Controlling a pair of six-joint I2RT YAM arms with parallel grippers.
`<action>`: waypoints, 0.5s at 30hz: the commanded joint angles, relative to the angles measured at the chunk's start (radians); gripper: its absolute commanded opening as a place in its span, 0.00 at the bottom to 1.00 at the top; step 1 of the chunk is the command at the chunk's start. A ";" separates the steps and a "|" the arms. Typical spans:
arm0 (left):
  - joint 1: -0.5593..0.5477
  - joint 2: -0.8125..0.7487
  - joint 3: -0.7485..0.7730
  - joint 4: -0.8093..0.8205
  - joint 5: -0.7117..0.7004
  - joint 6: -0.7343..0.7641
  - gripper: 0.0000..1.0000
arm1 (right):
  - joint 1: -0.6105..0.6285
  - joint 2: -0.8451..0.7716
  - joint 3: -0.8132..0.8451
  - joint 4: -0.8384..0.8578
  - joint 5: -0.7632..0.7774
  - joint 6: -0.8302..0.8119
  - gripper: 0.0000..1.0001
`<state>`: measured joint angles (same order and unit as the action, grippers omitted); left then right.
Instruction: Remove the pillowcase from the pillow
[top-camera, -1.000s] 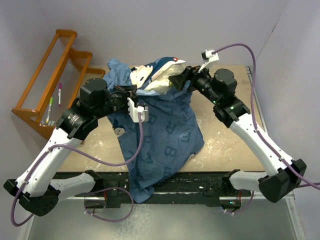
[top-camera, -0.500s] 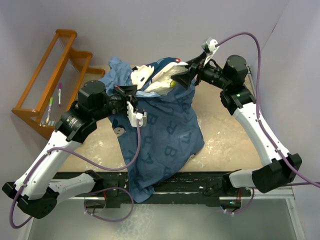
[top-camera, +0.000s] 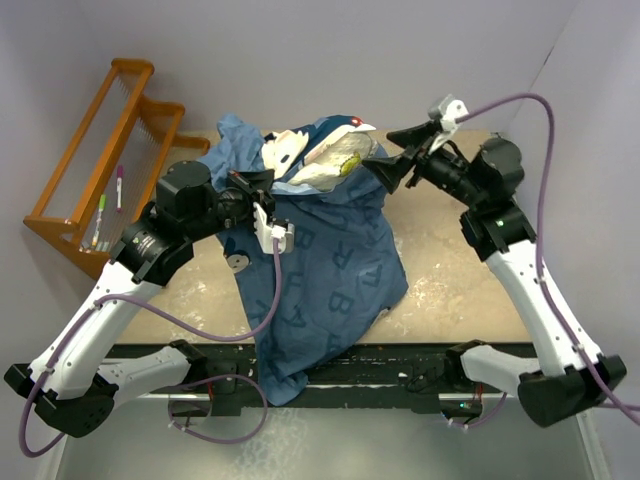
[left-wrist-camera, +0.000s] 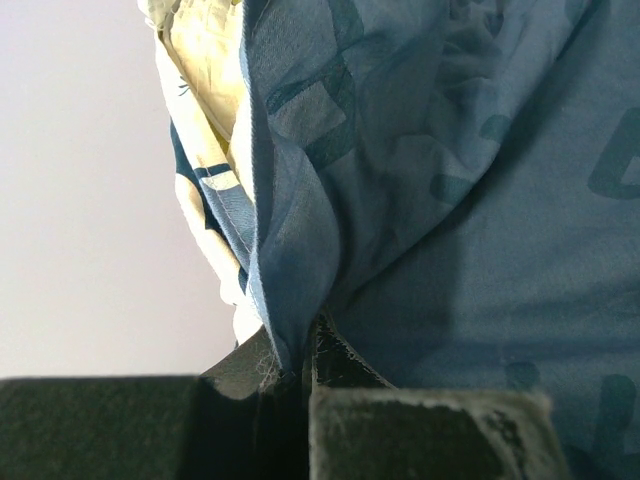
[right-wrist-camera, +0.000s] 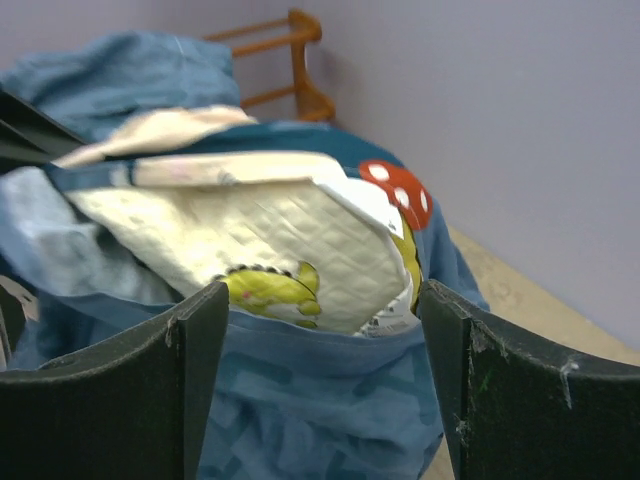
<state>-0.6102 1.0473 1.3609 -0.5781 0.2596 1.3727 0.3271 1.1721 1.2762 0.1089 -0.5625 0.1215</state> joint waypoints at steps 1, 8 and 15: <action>-0.003 -0.033 0.046 0.153 0.025 0.034 0.00 | 0.001 -0.060 0.030 0.020 0.000 0.052 0.77; -0.006 -0.037 0.051 0.165 0.035 0.050 0.00 | -0.013 0.072 0.044 0.051 -0.187 0.172 0.78; -0.009 -0.047 0.058 0.159 0.043 0.063 0.00 | -0.041 0.158 0.116 0.043 -0.072 0.188 0.88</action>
<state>-0.6113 1.0470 1.3613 -0.5777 0.2607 1.3743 0.3023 1.3247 1.2991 0.1333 -0.6899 0.2752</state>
